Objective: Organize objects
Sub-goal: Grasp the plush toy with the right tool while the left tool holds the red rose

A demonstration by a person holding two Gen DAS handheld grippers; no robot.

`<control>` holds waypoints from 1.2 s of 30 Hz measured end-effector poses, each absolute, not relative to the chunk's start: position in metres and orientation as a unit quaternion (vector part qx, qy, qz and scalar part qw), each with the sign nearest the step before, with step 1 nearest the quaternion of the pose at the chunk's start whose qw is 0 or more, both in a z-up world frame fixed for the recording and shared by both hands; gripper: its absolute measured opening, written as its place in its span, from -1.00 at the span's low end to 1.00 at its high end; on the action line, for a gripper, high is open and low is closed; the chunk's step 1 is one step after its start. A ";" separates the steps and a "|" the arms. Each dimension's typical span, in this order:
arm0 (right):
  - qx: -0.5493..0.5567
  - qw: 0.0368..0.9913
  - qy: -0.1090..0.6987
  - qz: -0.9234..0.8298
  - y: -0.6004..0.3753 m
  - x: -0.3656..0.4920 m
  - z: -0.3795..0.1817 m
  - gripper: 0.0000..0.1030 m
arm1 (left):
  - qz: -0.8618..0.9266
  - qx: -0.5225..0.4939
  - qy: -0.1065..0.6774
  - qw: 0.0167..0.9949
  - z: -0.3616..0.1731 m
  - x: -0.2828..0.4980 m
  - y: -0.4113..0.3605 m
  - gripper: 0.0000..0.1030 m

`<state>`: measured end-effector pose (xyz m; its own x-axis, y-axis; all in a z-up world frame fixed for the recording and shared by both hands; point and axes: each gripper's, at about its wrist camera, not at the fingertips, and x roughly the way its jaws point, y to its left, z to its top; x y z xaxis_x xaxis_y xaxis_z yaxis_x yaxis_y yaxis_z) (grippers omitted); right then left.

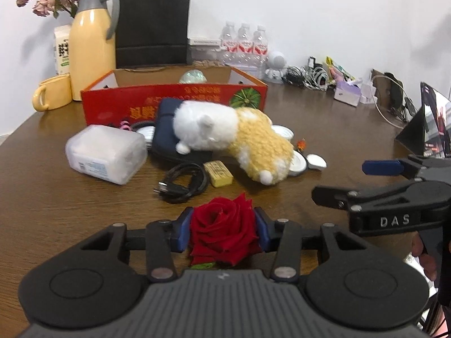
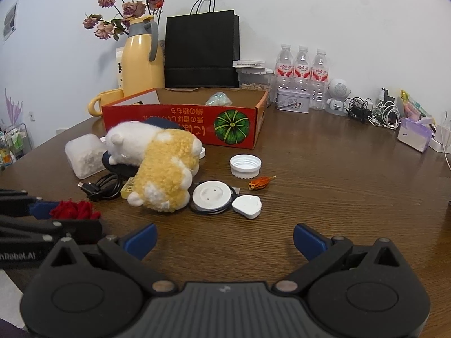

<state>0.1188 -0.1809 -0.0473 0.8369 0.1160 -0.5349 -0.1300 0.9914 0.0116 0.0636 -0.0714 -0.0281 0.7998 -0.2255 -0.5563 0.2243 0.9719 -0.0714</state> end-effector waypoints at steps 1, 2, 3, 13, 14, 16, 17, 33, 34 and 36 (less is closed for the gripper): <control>-0.014 0.958 0.278 0.066 -0.180 0.119 -0.047 1.00 | -0.114 -0.002 0.289 0.950 -0.026 0.063 -0.069 -0.12; -0.015 0.958 0.278 0.067 -0.179 0.119 -0.046 1.00 | -0.109 -0.003 0.284 0.953 -0.024 0.063 -0.065 -0.12; -0.016 0.958 0.278 0.069 -0.178 0.119 -0.046 1.00 | -0.104 -0.005 0.280 0.954 -0.022 0.064 -0.062 -0.12; -0.020 0.956 0.274 0.104 -0.156 0.141 -0.037 1.00 | -0.063 -0.020 0.248 0.967 -0.005 0.070 -0.025 -0.12; -0.017 0.956 0.274 0.106 -0.154 0.145 -0.036 1.00 | -0.061 -0.021 0.247 0.967 -0.005 0.071 -0.022 -0.12; -0.008 0.956 0.274 0.106 -0.150 0.154 -0.035 1.00 | -0.059 -0.024 0.245 0.967 -0.005 0.072 -0.018 -0.12; 0.000 0.956 0.274 0.106 -0.149 0.159 -0.034 1.00 | -0.059 -0.025 0.245 0.967 -0.005 0.073 -0.016 -0.12; 0.004 0.945 0.308 0.108 -0.126 0.200 -0.043 0.04 | -0.055 -0.047 0.243 0.967 -0.013 0.085 0.009 -0.12; 0.009 0.946 0.304 0.108 -0.127 0.199 -0.043 0.02 | -0.055 -0.049 0.243 0.967 -0.013 0.085 0.011 -0.12; 0.013 0.949 0.297 0.109 -0.126 0.195 -0.042 -0.01 | -0.055 -0.052 0.242 0.967 -0.013 0.086 0.013 -0.12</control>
<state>0.1954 -0.1264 -0.0422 0.7998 0.2140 -0.5609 -0.1989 0.9760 0.0888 0.0864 0.0133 -0.0130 0.8769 -0.1308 -0.4625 0.0806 0.9887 -0.1267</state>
